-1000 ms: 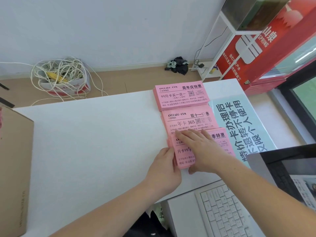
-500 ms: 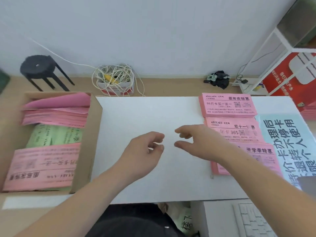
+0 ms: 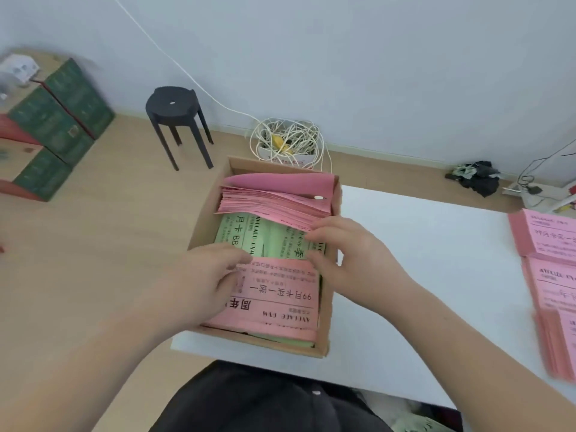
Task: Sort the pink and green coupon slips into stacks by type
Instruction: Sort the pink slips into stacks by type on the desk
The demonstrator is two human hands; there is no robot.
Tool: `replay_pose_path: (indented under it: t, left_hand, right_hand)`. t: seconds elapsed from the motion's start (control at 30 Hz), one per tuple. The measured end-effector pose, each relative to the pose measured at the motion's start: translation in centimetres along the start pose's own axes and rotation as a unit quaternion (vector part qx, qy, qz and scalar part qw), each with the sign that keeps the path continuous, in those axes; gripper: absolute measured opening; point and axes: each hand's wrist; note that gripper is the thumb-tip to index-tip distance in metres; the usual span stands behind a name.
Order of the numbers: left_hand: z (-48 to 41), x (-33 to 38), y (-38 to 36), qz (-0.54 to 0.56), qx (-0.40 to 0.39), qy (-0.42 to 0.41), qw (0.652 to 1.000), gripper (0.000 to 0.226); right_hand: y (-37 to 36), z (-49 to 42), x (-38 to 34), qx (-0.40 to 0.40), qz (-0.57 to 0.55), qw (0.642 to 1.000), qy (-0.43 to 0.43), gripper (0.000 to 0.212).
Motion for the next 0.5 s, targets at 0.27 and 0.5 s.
replay_pose_path:
  t: [0.27, 0.5]
  left_hand:
    - [-2.6, -2.9, 0.6, -0.093, -0.126, -0.077, 0.985, 0.052]
    - [-2.1, -3.4, 1.7, 0.003, -0.114, -0.134, 0.984, 0.043]
  right_hand:
    - [-5.3, -1.6, -2.2, -0.069, 0.177, 0.981, -0.031, 0.026]
    - [-4.4, -1.7, -3.2, -0.078, 0.074, 0.992, -0.061, 0.048]
Point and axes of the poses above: each hand's wrist, its own z-axis away from the middle knuckle, its own y-axis out of the back of the hand, x = y × z, and after that the axes turned 10 degrees about -x, right-handed
